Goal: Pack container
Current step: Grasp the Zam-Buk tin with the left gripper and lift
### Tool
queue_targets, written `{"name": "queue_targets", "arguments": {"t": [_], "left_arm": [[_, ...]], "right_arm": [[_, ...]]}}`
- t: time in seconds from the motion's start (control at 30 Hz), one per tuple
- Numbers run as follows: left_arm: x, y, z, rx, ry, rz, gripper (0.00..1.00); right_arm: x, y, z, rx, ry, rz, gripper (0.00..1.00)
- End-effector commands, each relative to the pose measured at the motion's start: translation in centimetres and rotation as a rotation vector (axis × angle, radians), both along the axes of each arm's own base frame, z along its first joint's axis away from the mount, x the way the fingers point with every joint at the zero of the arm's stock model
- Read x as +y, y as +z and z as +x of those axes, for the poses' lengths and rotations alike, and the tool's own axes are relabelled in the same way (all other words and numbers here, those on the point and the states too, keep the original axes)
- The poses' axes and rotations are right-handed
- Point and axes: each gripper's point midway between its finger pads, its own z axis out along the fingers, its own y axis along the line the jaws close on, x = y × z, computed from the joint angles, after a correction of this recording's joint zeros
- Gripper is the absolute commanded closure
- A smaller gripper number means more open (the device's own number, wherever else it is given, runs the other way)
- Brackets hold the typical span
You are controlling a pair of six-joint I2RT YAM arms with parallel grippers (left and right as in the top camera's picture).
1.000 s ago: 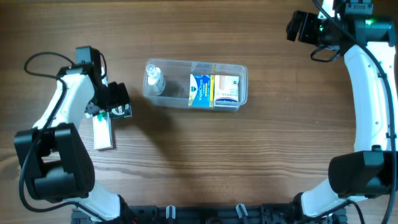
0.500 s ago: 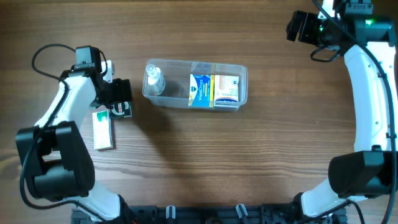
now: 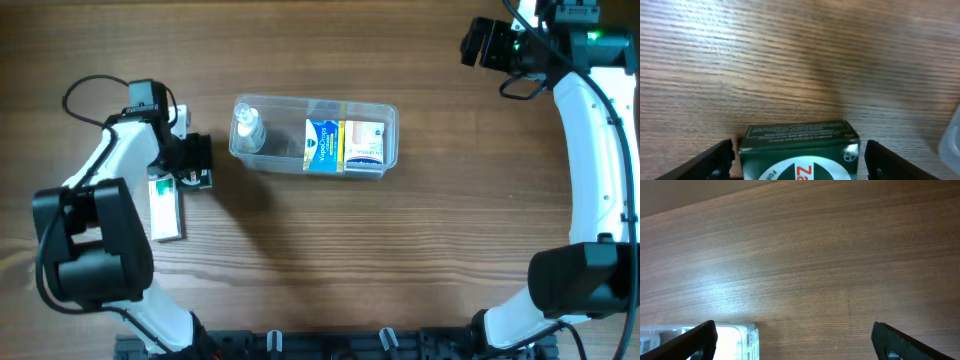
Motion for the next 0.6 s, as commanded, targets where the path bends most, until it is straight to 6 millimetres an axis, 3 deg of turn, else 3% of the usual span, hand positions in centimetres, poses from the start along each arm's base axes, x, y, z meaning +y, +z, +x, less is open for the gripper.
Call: {"name": "queue_targets", "arguments": {"t": [0.0, 0.17, 0.3, 0.37, 0.57], "left_arm": [[-1.0, -1.8, -0.9, 0.054, -0.039, -0.023, 0.15], [-1.1, -1.9, -1.6, 0.084, -0.043, -0.017, 0.25], [-0.9, -1.9, -1.7, 0.090, -0.041, -0.004, 0.39], [-0.9, -1.5, -1.4, 0.079, -0.041, -0.003, 0.41], [-0.7, 2.8, 0.9, -0.008, -0.007, 0.002, 0.43]], "right_arm": [[-0.1, 0.4, 0.1, -0.009, -0.011, 0.005, 0.00], [-0.1, 0.4, 0.1, -0.009, -0.011, 0.005, 0.00], [-0.1, 0.4, 0.1, -0.009, -0.011, 0.005, 0.00], [-0.1, 0.4, 0.1, -0.009, -0.012, 0.005, 0.00], [-0.1, 0.4, 0.1, -0.009, -0.011, 0.005, 0.00]]}}
